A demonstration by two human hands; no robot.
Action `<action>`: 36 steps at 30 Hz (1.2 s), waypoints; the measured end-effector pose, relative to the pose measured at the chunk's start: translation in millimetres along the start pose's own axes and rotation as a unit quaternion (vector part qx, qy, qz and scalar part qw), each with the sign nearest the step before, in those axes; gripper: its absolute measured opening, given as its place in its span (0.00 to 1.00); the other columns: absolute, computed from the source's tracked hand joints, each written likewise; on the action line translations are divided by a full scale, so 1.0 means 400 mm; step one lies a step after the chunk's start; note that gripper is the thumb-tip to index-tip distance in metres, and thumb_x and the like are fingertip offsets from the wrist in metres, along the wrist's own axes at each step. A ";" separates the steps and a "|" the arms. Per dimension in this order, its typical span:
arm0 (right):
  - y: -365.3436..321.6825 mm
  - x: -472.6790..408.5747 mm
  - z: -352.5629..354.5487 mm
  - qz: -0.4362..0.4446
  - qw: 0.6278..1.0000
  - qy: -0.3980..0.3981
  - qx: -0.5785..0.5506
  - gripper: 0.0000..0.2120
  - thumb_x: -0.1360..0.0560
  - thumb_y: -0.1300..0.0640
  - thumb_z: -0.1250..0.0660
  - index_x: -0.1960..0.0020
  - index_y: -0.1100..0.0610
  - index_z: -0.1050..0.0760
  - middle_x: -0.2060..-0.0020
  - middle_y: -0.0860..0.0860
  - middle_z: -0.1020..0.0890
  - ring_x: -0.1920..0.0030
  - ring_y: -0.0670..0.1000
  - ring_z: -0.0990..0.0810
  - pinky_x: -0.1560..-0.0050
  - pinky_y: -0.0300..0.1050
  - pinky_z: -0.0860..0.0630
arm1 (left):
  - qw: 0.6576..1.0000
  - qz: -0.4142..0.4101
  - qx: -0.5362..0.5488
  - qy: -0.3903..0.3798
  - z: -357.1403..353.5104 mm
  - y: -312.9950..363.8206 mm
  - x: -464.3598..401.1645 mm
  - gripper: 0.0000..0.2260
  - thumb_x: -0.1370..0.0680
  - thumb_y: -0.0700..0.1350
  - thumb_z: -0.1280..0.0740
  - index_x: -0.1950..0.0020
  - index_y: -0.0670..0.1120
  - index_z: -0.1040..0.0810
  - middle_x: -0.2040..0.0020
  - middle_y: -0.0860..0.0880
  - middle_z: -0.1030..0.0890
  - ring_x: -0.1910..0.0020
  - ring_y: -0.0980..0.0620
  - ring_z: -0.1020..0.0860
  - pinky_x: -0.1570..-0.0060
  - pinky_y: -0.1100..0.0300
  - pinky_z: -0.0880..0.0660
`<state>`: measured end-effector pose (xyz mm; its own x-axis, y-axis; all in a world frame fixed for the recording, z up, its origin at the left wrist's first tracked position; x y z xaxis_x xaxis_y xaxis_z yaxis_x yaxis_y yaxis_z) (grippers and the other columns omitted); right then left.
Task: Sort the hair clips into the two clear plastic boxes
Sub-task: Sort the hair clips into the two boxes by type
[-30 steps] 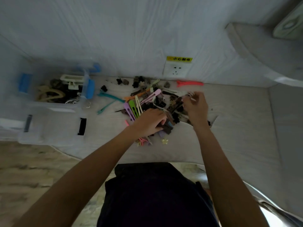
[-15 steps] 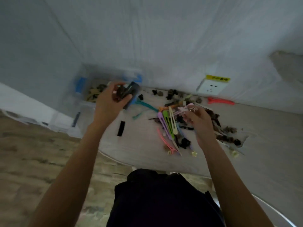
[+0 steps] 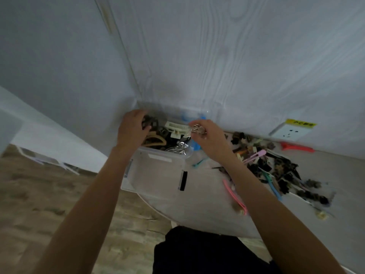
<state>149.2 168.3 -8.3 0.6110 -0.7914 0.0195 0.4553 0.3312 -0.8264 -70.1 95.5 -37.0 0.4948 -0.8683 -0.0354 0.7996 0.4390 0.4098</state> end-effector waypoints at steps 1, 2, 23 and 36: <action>-0.016 -0.012 -0.008 0.022 1.000 0.003 0.018 0.12 0.26 0.63 0.33 0.43 0.58 0.23 0.47 0.55 0.24 0.54 0.46 0.27 0.54 0.22 0.35 | 1.000 -0.006 -0.002 0.011 0.001 -0.002 -0.002 0.17 0.25 0.41 0.33 0.37 0.42 0.27 0.39 0.39 0.25 0.39 0.40 0.30 0.41 0.49 0.31; -0.032 -0.022 -0.021 0.040 0.999 0.000 0.031 0.13 0.27 0.62 0.32 0.42 0.58 0.23 0.46 0.56 0.25 0.53 0.47 0.27 0.53 0.23 0.35 | 1.000 -0.006 -0.001 0.015 0.000 -0.006 0.000 0.15 0.25 0.41 0.34 0.38 0.42 0.25 0.41 0.40 0.24 0.40 0.40 0.29 0.43 0.50 0.30; 0.035 0.091 -0.027 0.126 0.976 0.069 0.162 0.14 0.24 0.58 0.44 0.45 0.58 0.22 0.50 0.54 0.18 0.47 0.53 0.23 0.42 0.48 0.29 | 0.982 -0.139 0.105 0.072 -0.023 0.134 0.156 0.12 0.24 0.40 0.40 0.42 0.41 0.23 0.45 0.43 0.21 0.46 0.46 0.25 0.45 0.60 0.29; 0.506 0.531 0.240 -0.369 0.879 0.110 0.280 0.26 0.25 0.52 0.34 0.30 0.54 0.37 0.29 0.60 0.40 0.31 0.64 0.42 0.37 0.63 0.37 | 0.947 -0.211 0.055 -0.235 -0.399 0.518 0.368 0.22 0.25 0.48 0.35 0.31 0.50 0.33 0.33 0.46 0.30 0.35 0.44 0.32 0.39 0.50 0.31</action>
<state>433.5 116.5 -117.4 -0.0964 -0.9571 0.2732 0.9604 -0.1615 -0.2269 222.8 95.3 -103.0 -0.0873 -0.9796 0.1812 0.8392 0.0257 0.5432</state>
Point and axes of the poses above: each hand's wrist, its own x-axis away from the middle knuckle, its own z-axis out of the back of the hand, y = z × x, the point moved 5 cm from there along -x, towards the middle knuckle
